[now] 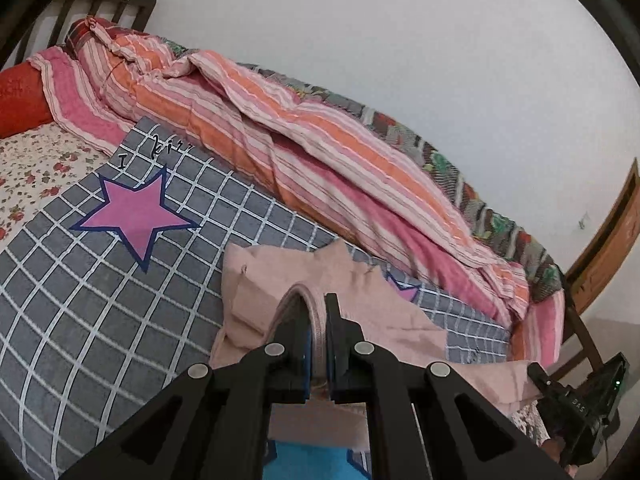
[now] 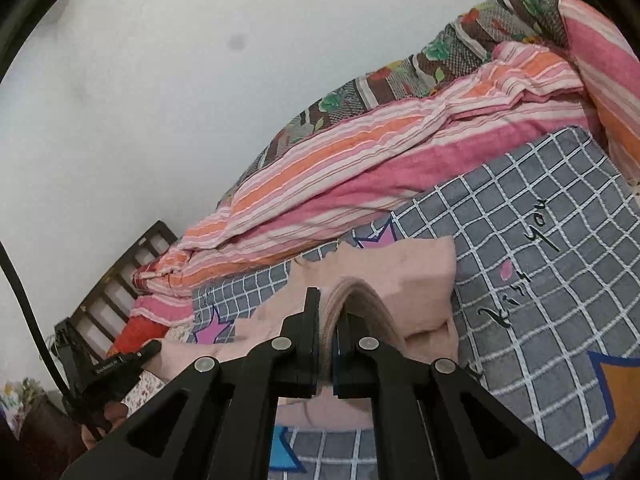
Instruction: Fold small clothes
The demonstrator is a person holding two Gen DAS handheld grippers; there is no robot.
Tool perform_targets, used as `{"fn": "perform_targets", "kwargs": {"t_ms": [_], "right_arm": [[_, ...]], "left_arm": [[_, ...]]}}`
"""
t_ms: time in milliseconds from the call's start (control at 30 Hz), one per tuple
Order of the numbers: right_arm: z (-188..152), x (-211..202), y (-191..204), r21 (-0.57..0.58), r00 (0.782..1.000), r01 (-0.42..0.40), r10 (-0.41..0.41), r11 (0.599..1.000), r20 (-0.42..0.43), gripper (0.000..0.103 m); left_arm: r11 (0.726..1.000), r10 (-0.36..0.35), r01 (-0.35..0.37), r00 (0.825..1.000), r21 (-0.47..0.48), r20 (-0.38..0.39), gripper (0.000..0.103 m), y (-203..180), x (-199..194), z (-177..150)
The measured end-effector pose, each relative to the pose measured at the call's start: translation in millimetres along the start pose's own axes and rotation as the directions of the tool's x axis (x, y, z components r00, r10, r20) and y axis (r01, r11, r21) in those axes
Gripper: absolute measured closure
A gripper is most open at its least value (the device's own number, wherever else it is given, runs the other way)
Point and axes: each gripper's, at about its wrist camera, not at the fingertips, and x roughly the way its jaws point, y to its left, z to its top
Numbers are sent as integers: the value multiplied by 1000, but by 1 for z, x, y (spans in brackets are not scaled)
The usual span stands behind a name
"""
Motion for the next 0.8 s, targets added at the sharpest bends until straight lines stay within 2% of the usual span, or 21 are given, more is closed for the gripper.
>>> {"fn": "perform_targets", "kwargs": {"t_ms": [267, 567, 800], "right_arm": [[20, 57, -9, 6, 998, 35, -35, 999, -43, 99], [27, 133, -43, 52, 987, 78, -70, 996, -143, 98], [30, 181, -70, 64, 974, 131, -116, 989, -194, 98]], "left_arm": [[998, 68, -68, 997, -1, -49, 97, 5, 64, 14], [992, 126, -125, 984, 16, -123, 97, 16, 135, 24], [993, 122, -119, 978, 26, -171, 95, 20, 181, 28]]}}
